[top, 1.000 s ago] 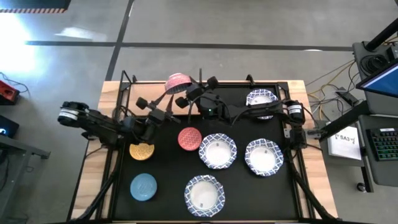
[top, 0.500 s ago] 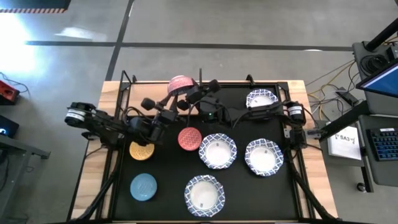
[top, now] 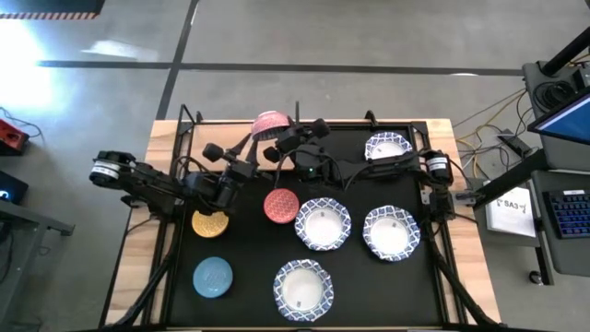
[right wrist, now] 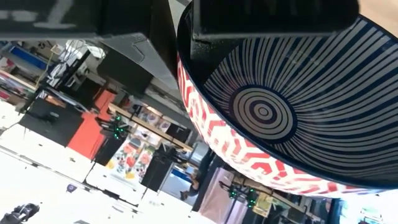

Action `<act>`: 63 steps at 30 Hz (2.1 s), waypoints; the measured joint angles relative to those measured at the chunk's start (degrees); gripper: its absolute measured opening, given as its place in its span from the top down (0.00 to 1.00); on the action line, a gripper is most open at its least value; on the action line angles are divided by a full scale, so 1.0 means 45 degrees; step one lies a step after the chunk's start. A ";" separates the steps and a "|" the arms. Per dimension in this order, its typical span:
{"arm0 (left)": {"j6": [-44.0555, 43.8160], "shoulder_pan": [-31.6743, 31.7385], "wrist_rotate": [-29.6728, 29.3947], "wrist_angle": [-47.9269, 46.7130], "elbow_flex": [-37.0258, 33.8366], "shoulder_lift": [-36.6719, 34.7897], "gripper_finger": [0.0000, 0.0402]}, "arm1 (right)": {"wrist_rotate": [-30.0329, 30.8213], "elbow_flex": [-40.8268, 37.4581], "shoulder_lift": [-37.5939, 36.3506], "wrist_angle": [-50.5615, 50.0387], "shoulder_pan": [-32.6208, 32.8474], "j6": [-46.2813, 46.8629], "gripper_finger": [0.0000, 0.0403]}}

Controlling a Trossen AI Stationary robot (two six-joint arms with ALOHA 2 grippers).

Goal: Place and stack bowls onto a shelf
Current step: Put the blue bowl on the shelf

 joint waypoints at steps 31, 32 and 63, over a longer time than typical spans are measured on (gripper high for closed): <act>-0.0340 0.0321 -0.0246 -0.0091 0.0223 0.0125 0.91 | -0.0161 0.0219 -0.0005 -0.0158 0.0941 0.0107 0.97; -0.0340 0.0321 -0.0247 -0.0094 0.0224 0.0125 0.91 | -0.0163 0.0219 -0.0005 -0.0165 0.0945 0.0126 0.97; -0.1074 0.0073 -0.1797 -0.0325 0.0253 0.0150 0.98 | -0.0117 0.0311 -0.0005 -0.1604 0.1014 0.2234 0.40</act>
